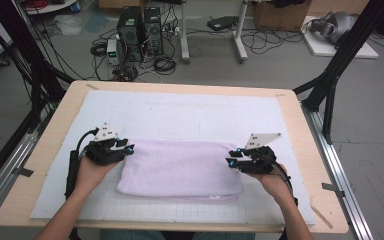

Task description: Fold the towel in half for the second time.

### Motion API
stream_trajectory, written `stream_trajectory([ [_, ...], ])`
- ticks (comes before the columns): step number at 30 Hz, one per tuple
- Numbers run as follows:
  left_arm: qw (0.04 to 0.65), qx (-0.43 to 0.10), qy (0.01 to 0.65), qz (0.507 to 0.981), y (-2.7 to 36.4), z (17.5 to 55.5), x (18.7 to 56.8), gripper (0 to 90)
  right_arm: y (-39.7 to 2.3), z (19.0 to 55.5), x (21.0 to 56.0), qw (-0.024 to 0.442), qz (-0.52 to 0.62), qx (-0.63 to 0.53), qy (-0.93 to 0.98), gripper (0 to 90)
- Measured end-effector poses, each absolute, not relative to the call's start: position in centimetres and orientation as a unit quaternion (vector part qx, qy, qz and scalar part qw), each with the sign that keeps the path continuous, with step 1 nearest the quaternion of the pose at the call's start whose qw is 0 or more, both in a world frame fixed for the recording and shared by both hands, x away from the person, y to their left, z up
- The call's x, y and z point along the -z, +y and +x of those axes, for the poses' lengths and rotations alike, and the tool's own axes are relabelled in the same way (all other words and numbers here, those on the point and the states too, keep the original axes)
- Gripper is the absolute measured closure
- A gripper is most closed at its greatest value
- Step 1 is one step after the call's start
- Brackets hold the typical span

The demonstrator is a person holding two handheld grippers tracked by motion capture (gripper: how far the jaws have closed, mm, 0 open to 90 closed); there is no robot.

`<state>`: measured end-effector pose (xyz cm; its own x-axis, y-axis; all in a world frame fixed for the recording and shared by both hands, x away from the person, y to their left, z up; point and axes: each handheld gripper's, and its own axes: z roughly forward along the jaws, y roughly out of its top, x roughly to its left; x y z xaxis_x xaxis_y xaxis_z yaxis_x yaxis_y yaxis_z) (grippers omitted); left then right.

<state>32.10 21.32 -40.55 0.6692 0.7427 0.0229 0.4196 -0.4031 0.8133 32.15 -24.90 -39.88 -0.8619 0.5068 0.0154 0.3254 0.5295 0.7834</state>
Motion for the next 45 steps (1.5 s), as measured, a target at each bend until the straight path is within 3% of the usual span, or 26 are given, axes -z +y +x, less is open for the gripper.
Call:
stream_trajectory([
  [6,0.426,-0.159,0.304,0.837,21.1,29.4,42.4,63.4,-23.6,29.8,41.2,0.076,0.214,-0.427,0.875,63.1],
  [11,0.392,-0.165,0.29,0.857,21.7,28.3,44.1,62.2,-23.0,27.9,42.9,0.05,0.198,-0.421,0.884,63.0],
  [15,0.405,-0.173,0.292,0.849,22.7,27.5,44.4,61.5,-23.3,26.6,44.3,0.056,0.204,-0.417,0.884,62.5],
  [19,0.4,-0.174,0.31,0.845,23.4,27.1,44.2,52.5,-23.9,25.8,44.3,0.062,0.205,-0.416,0.884,62.1],
  [27,0.44,-0.139,0.282,0.841,23.2,25.7,43.2,53.8,-24.3,25.0,43.5,0.059,0.177,-0.42,0.888,60.3],
  [30,0.447,-0.129,0.258,0.847,22.7,25.1,43.0,53.8,-24.0,25.1,44.4,0.056,0.179,-0.414,0.891,65.5],
  [32,0.432,-0.127,0.238,0.861,22.2,24.9,43.3,56.3,-24.2,25.4,44.4,0.049,0.181,-0.422,0.887,74.5],
  [34,0.411,-0.121,0.225,0.875,22.0,25.1,44.0,67.7,-24.3,25.7,44.3,0.046,0.184,-0.427,0.884,84.9],
  [38,0.42,-0.122,0.232,0.869,22.4,25.4,43.8,85.4,-24.5,25.8,43.0,0.054,0.17,-0.435,0.883,86.4],
  [42,0.423,-0.13,0.235,0.865,22.7,25.0,43.4,86.7,-24.9,25.4,41.2,0.059,0.158,-0.458,0.873,86.3],
  [45,0.416,-0.126,0.24,0.868,22.9,24.9,44.0,86.5,-24.8,24.9,41.9,0.034,0.147,-0.44,0.885,84.5],
])
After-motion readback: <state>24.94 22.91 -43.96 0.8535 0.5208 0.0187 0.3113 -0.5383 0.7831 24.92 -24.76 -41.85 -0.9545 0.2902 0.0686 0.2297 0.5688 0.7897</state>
